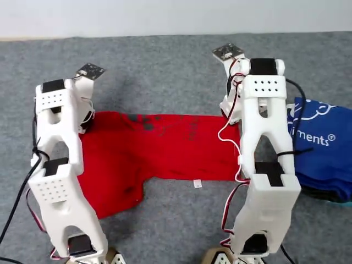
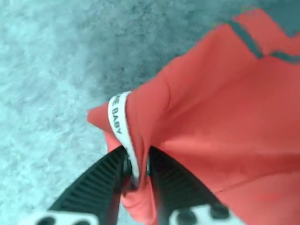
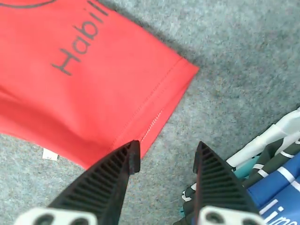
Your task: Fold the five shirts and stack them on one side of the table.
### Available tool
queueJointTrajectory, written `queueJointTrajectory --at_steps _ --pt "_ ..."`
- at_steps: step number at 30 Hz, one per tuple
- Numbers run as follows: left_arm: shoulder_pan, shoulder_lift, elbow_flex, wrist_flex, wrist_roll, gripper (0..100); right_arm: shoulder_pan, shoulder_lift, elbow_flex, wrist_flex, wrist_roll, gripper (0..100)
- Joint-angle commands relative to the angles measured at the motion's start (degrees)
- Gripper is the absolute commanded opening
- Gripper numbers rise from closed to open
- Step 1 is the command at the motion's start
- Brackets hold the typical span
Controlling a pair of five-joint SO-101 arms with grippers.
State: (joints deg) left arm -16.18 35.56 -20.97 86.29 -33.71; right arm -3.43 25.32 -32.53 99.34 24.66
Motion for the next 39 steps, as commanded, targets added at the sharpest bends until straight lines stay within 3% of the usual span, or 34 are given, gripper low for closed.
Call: queueJointTrajectory --at_steps 1,7,13,20,26,32,39 --pt "1.32 -0.62 -3.38 3.69 -1.05 9 -0.22 -0.48 -2.64 -0.40 -0.62 19.6" --pt "0.00 -0.70 -9.80 4.31 -0.79 17 -0.13 -0.57 -2.64 0.84 -0.44 19.7" --pt "-0.53 -0.70 -22.20 12.31 -1.76 17 -0.31 -0.40 -2.37 0.13 -0.88 19.7" --pt "-0.26 -0.79 -31.25 14.24 4.40 15 -0.40 5.05 -2.55 -4.09 -11.87 19.6" --pt "1.05 -4.48 -27.21 14.24 6.51 6 -0.84 10.15 -2.64 -8.92 -13.27 19.4" --pt "2.11 -10.73 -18.59 14.15 6.24 3 0.22 16.40 -2.64 -14.20 -12.66 19.4" --pt "0.35 -14.33 -16.66 14.07 6.24 3 3.03 19.82 -2.73 -19.12 -5.36 19.4"
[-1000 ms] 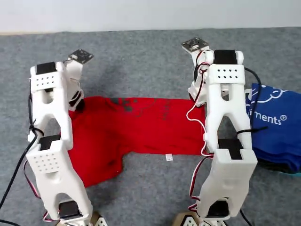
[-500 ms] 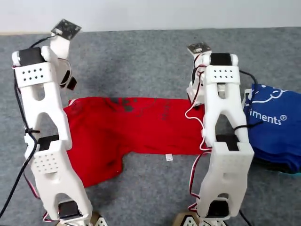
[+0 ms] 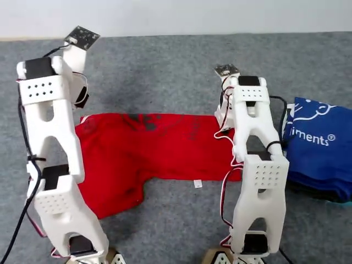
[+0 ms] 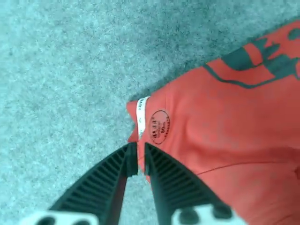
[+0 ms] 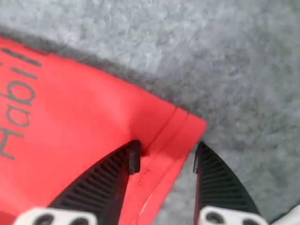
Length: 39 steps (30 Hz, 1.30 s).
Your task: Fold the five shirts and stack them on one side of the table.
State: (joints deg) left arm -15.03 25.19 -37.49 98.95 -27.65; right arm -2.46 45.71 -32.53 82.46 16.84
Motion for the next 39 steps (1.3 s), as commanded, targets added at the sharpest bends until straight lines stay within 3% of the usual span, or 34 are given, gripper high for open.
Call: queueJointTrajectory --at_steps 1,8,13,23,29,39 --pt "-0.97 -4.04 -0.13 1.41 0.18 3 2.95 -0.57 -2.73 -3.03 2.73 19.4" --pt "-1.05 -4.22 -0.04 1.41 0.26 3 4.88 -1.01 -5.45 -4.26 3.78 19.4" --pt "-0.97 -4.48 -0.04 1.41 0.35 3 3.21 -0.92 -15.82 0.04 3.60 19.4" --pt "-1.93 -4.57 -0.13 1.49 0.35 3 -4.18 -1.10 -23.38 20.70 3.52 19.3" --pt "-3.25 -4.57 -0.22 1.49 0.35 3 -4.97 -8.66 -8.70 20.70 3.60 13.1" --pt "-5.19 -4.57 -0.13 1.49 0.44 3 -8.04 -32.48 25.67 20.35 3.69 20.3"
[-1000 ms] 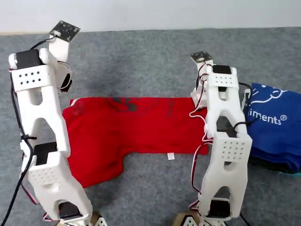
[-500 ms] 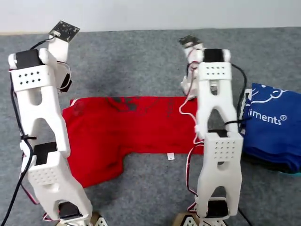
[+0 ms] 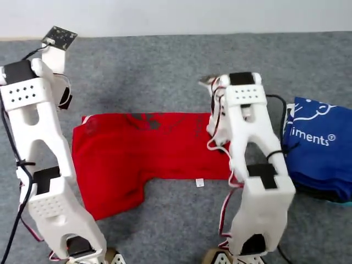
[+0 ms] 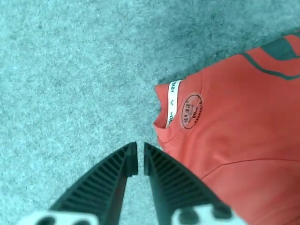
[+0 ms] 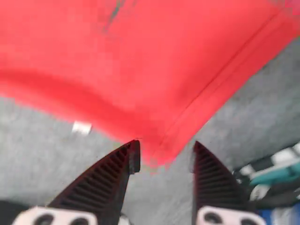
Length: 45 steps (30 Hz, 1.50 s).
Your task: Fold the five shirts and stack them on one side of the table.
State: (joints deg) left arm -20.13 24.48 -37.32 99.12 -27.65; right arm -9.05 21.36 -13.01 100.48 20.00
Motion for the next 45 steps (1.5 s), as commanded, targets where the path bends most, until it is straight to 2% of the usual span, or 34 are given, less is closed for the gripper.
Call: queueJointTrajectory --at_steps 1,6,13,18,22,28,36,45 --pt "0.00 -3.87 -0.31 1.32 0.44 3 -1.98 -9.45 8.18 2.24 0.70 20.3" --pt "0.62 -3.78 -0.31 1.23 0.44 3 -4.18 -9.71 12.66 -1.36 0.79 20.4" --pt "0.53 -3.78 -0.31 1.23 0.44 3 -3.91 -2.15 13.45 -3.56 2.73 19.9" --pt "0.44 -3.78 -0.31 1.23 0.44 3 -2.15 3.30 13.36 -6.81 4.13 10.3" --pt "0.35 -3.87 -0.31 1.23 0.44 3 -1.01 5.76 13.27 -8.04 5.45 8.2" --pt "0.35 -3.87 -0.31 1.23 0.35 3 1.71 5.67 12.40 -6.46 5.63 2.2" --pt "0.44 -3.87 -0.31 1.23 0.26 3 7.08 5.67 1.49 2.07 11.96 1.8" --pt "0.62 -3.69 -0.31 1.32 0.18 3 7.69 6.29 0.18 2.42 13.80 4.2"
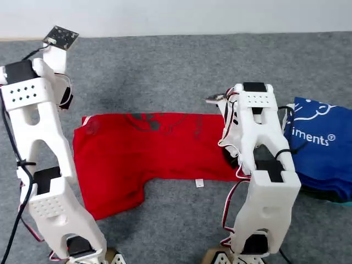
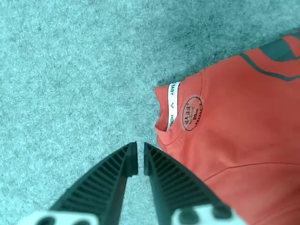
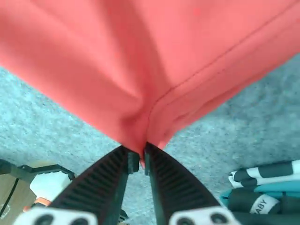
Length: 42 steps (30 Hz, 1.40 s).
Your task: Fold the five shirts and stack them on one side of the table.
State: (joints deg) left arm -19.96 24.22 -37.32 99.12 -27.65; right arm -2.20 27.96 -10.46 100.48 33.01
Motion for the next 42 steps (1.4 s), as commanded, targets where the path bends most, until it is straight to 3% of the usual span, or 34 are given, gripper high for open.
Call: queueJointTrajectory --at_steps 1,6,12,14,20,31,42 --pt "0.35 -3.43 -0.31 1.32 0.18 3 0.92 -0.31 -2.29 2.42 0.79 6.6" --pt "0.18 -3.43 -0.31 1.32 0.09 3 1.71 -1.36 -0.70 2.59 0.88 22.9" --pt "0.18 -3.25 -0.31 1.32 -1.93 3 0.66 -10.68 -0.79 2.51 0.35 23.0" --pt "0.18 -3.16 -0.31 1.32 -1.93 3 -1.54 -13.23 -0.62 2.42 -0.79 20.6" --pt "0.53 -3.08 -0.31 1.32 -1.76 3 -10.59 -12.79 -0.70 0.04 -8.00 0.4" --pt "0.53 -3.08 -0.22 1.32 -1.76 3 -18.86 4.18 -0.88 -0.40 -11.25 1.0" --pt "0.53 -3.08 -0.22 1.32 -1.76 3 -19.38 -4.53 -5.71 2.15 -11.08 1.0"
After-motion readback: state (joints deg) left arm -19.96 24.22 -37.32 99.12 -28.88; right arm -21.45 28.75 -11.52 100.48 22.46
